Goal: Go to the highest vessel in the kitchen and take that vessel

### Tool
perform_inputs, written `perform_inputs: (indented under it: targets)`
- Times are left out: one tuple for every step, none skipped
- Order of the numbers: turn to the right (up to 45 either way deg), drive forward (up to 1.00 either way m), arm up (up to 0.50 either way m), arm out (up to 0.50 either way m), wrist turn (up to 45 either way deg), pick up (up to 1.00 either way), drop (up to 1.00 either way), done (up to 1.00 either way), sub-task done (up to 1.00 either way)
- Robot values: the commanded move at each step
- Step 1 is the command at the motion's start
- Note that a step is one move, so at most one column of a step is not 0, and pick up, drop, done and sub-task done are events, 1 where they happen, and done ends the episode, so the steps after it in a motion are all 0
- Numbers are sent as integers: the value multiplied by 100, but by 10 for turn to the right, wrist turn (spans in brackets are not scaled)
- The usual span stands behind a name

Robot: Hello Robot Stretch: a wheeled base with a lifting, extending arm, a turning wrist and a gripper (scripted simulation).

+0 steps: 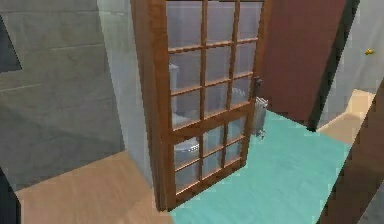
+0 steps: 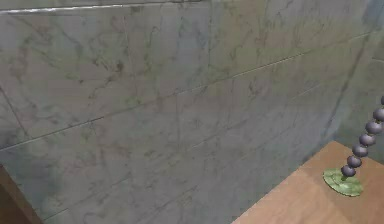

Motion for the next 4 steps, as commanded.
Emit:
perform_inputs:
  targets:
    - [-90,0,0,0,0,0,0,0,0]
    - [0,25,0,0,0,0,0,0,0]
    - [30,0,0,0,0,0,0,0,0]
    - [0,35,0,0,0,0,0,0,0]
